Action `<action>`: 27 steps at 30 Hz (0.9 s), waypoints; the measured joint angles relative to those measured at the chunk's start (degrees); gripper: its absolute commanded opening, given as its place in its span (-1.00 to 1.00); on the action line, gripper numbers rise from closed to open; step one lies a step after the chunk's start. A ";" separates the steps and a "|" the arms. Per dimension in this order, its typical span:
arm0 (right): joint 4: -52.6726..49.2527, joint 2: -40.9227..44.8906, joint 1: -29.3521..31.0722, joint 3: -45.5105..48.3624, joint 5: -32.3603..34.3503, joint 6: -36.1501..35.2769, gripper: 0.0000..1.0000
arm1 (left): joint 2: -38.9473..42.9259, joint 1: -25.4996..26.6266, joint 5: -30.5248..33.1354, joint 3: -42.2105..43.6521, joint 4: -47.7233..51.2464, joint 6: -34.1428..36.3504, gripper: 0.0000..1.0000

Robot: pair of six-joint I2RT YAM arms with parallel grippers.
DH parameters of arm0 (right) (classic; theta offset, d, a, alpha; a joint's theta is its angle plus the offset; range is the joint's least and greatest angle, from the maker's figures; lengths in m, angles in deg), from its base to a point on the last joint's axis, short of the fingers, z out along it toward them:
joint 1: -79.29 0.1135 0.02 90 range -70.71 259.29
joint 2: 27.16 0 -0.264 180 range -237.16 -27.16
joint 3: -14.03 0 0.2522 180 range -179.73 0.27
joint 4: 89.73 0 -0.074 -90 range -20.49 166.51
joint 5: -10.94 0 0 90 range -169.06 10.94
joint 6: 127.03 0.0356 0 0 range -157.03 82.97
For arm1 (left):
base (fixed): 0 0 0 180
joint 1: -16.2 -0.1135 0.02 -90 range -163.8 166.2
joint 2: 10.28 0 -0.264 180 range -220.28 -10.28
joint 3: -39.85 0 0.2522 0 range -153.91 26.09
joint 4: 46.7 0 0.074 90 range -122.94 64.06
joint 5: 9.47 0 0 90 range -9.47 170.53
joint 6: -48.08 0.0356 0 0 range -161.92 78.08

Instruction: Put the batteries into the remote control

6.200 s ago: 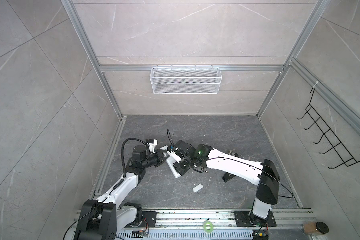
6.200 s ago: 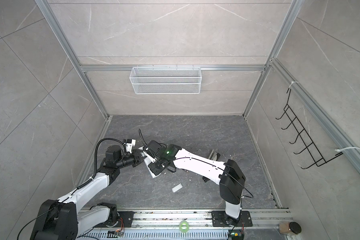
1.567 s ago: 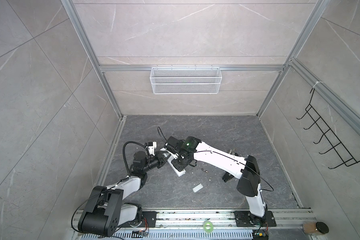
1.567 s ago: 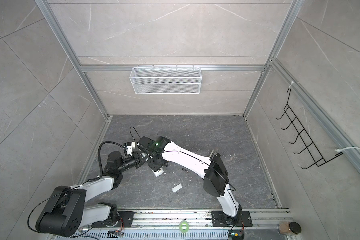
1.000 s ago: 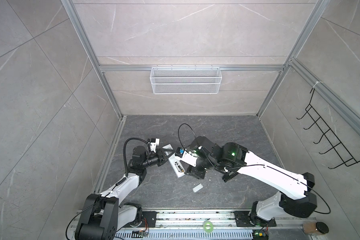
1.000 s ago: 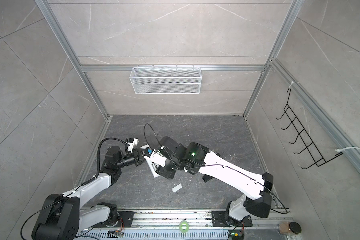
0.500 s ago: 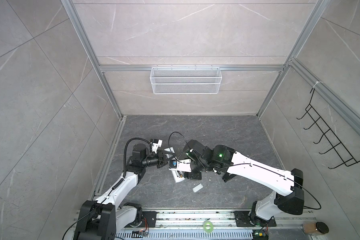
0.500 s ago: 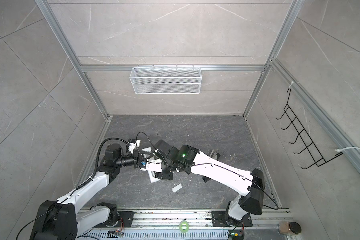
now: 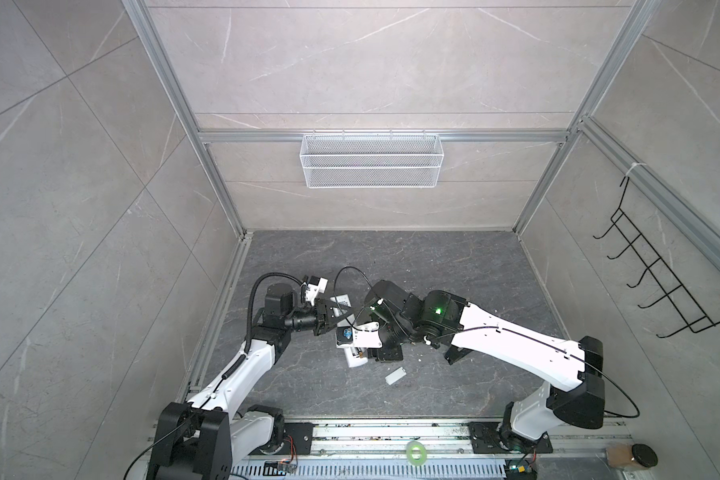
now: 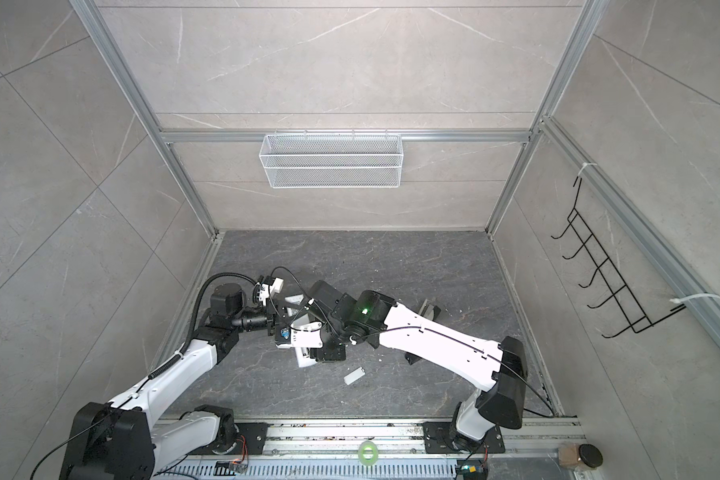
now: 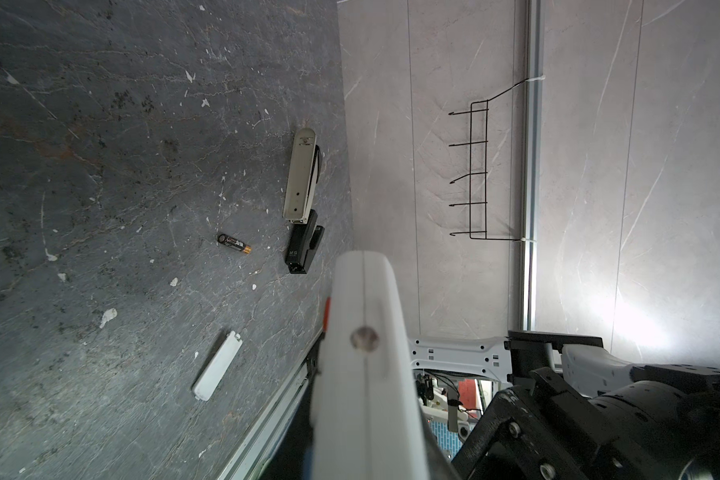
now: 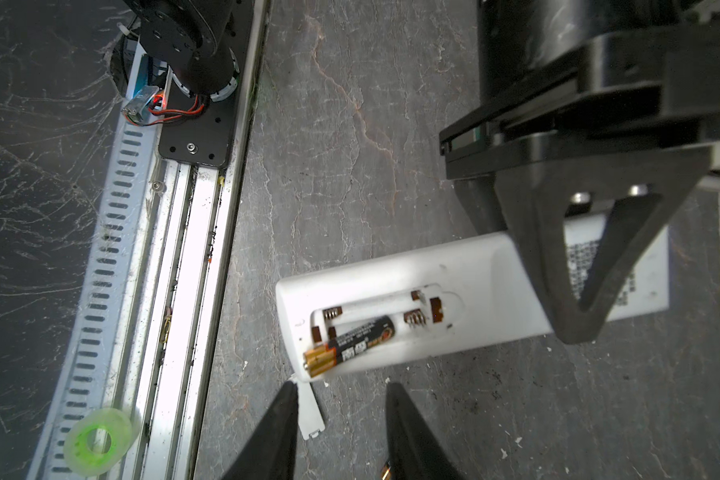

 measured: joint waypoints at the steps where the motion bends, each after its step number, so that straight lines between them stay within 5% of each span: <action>1: -0.02 -0.04 0.00 0.00 -0.24 0.00 -0.29 | 0.00 0.00 0.00 -0.02 0.09 0.02 -1.00; 27: -0.50 -3.63 0.02 -0.11 -2.91 -0.15 -0.45 | 0.07 0.00 -1.05 -0.04 1.14 0.22 -1.00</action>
